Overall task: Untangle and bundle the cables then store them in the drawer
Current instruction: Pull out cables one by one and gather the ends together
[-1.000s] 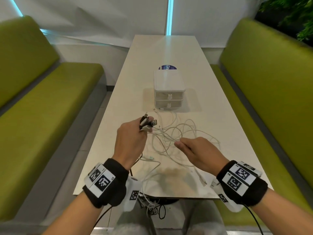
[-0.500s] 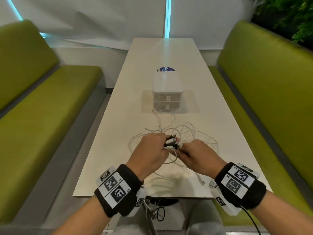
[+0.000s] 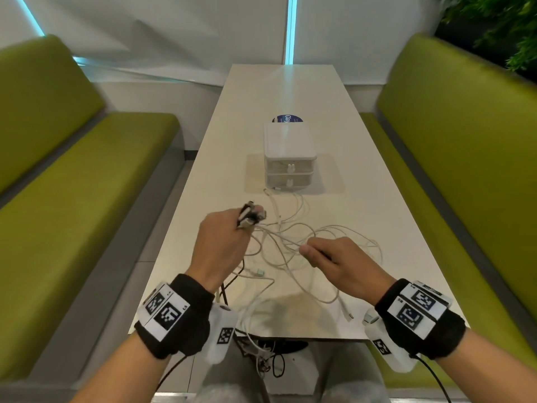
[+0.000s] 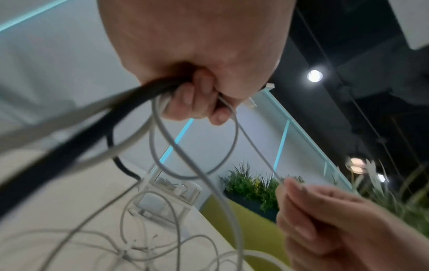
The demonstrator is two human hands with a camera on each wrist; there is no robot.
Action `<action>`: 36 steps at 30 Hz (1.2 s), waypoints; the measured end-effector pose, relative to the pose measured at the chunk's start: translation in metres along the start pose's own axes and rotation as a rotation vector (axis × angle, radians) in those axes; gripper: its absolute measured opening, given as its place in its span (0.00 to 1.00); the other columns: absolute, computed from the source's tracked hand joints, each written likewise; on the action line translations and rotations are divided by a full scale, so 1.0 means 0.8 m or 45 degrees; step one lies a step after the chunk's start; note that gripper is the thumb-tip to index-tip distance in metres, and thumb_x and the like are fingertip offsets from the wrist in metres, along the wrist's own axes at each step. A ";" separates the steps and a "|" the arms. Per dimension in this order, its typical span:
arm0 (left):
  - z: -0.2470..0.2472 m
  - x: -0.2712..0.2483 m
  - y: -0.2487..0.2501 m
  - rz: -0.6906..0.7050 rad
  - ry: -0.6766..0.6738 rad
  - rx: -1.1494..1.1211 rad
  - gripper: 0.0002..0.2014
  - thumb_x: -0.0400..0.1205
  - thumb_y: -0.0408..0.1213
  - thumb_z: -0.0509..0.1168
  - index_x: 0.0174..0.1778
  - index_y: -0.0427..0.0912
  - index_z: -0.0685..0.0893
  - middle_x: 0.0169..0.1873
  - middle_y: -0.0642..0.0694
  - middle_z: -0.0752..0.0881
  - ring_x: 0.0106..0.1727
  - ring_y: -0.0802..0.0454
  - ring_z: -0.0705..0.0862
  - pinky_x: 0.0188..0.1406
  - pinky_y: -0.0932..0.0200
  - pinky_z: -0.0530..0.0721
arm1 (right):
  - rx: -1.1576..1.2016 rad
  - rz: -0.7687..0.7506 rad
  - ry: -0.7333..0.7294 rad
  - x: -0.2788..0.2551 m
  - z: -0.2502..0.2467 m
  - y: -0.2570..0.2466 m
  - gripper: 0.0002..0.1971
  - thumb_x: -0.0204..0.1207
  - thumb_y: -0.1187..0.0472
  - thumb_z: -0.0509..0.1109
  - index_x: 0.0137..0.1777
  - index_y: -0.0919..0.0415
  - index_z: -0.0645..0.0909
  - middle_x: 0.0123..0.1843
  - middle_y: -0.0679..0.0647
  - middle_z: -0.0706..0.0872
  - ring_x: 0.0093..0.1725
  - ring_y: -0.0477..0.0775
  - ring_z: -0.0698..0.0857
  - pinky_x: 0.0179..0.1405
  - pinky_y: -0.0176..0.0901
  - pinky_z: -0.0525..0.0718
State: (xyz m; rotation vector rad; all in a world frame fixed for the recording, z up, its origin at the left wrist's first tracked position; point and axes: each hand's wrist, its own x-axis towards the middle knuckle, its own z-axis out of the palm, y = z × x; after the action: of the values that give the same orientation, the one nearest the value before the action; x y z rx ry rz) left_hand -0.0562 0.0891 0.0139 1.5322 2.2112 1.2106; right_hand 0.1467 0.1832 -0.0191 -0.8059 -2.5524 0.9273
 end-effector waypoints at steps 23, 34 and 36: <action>0.043 -0.011 0.025 0.468 -0.588 0.064 0.35 0.72 0.29 0.57 0.75 0.64 0.72 0.63 0.53 0.86 0.63 0.52 0.84 0.62 0.56 0.80 | -0.231 0.063 -0.152 0.010 -0.003 -0.020 0.12 0.79 0.59 0.62 0.34 0.49 0.78 0.33 0.50 0.84 0.34 0.51 0.81 0.33 0.44 0.78; -0.024 0.021 -0.004 0.021 0.217 -0.169 0.16 0.83 0.27 0.62 0.32 0.46 0.82 0.34 0.52 0.88 0.35 0.61 0.82 0.38 0.79 0.74 | 0.060 0.114 0.129 -0.007 -0.011 0.029 0.25 0.81 0.39 0.54 0.29 0.55 0.72 0.25 0.46 0.76 0.27 0.43 0.74 0.31 0.38 0.70; -0.030 0.027 -0.009 -0.005 0.194 -0.099 0.14 0.83 0.29 0.63 0.34 0.48 0.84 0.35 0.57 0.87 0.39 0.65 0.82 0.39 0.82 0.72 | 0.063 0.147 0.125 -0.005 -0.007 0.031 0.25 0.82 0.41 0.55 0.28 0.56 0.72 0.25 0.46 0.77 0.28 0.43 0.75 0.33 0.41 0.73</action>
State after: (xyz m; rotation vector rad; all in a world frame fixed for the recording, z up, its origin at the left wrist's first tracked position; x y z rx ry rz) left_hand -0.0845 0.0943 0.0304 1.4503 2.2278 1.4391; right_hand 0.1626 0.1992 -0.0321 -0.9678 -2.4112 0.9568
